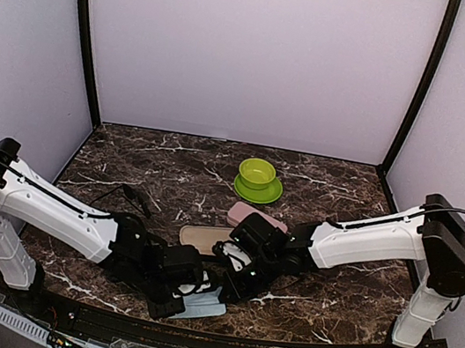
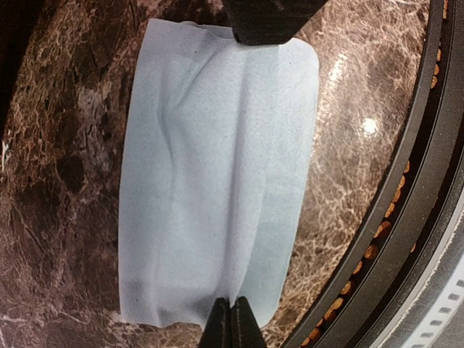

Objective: Organize the sunglasses
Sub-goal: Fold the glasses cleaning cloth at the corner of the board.

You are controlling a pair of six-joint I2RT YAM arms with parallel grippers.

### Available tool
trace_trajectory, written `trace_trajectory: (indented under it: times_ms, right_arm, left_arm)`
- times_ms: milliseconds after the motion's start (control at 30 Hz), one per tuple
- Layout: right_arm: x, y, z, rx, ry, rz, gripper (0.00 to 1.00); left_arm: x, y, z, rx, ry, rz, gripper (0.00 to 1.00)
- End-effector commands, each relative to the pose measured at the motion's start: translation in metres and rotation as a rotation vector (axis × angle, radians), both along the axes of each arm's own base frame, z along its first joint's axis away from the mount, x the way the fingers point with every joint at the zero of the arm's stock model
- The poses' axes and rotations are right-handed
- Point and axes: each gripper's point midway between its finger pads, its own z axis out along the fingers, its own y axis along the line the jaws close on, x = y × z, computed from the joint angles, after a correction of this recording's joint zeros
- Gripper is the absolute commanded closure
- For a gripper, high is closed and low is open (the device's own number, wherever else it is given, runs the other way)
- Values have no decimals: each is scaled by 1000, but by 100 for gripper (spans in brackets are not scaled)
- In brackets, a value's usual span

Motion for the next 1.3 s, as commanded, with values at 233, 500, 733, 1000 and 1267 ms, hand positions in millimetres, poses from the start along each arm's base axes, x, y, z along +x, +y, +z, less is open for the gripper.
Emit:
trace_trajectory:
  times_ms: [233, 500, 733, 1000, 1267]
  right_arm:
    - [3, -8, -1, -29, -34, -14, 100]
    - [1, -8, -3, -33, -33, -9, 100]
    - [-1, -9, -4, -39, -31, -8, 100]
    - [-4, -8, -4, -41, -27, -2, 100]
    - [-6, -9, -6, -45, -23, -1, 100]
  left_arm:
    - [-9, -3, 2, 14, 30, -14, 100]
    - [-12, -3, 0, 26, 36, -21, 100]
    - [-13, -2, 1, 31, 38, -25, 100]
    - [-15, 0, 1, 41, 39, -29, 100]
    - [-17, 1, 0, 40, 46, -33, 100]
